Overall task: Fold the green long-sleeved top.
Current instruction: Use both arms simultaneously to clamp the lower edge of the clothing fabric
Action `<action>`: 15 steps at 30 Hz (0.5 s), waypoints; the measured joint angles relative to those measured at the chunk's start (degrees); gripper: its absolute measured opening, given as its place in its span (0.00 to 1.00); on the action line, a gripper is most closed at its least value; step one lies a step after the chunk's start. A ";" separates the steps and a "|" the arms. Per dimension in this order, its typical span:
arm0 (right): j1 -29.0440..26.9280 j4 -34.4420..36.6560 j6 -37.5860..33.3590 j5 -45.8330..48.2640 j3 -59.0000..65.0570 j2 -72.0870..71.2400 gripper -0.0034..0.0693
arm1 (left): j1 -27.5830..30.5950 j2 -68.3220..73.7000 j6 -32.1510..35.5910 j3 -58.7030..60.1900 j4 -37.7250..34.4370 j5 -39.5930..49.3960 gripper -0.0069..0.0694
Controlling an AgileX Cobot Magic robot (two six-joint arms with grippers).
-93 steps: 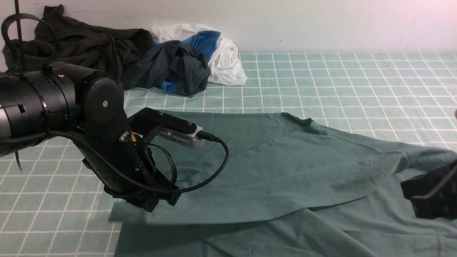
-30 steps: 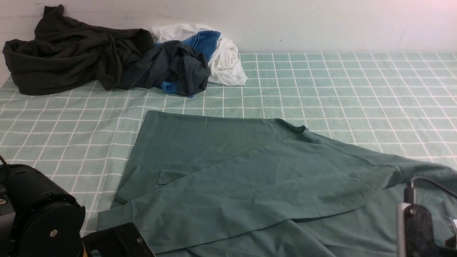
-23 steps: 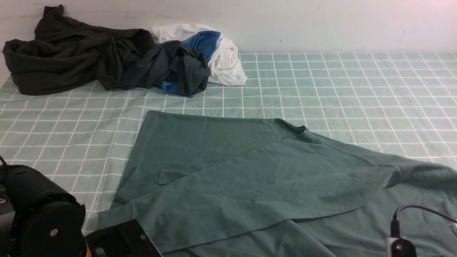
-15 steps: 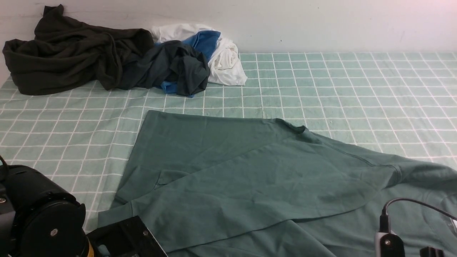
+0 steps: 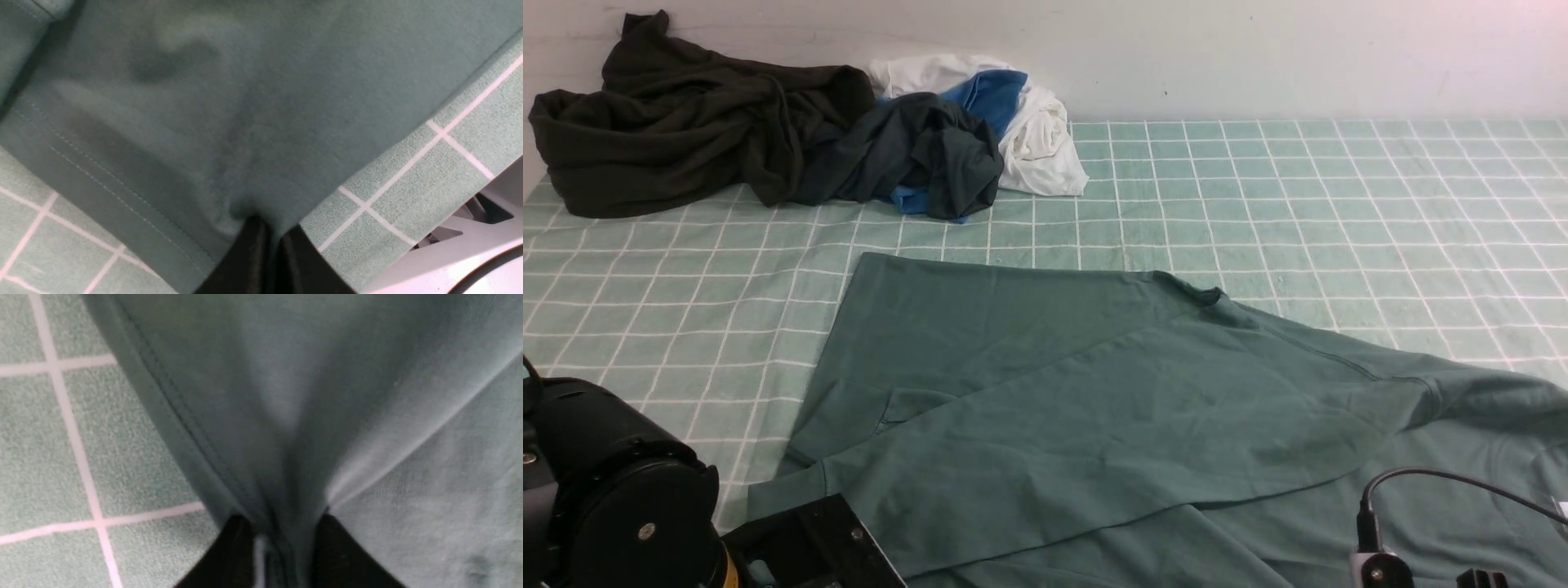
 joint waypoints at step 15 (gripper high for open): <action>0.00 -4.29 4.06 16.25 -15.25 -1.36 0.07 | 0.55 0.00 0.06 -4.69 0.73 2.69 0.10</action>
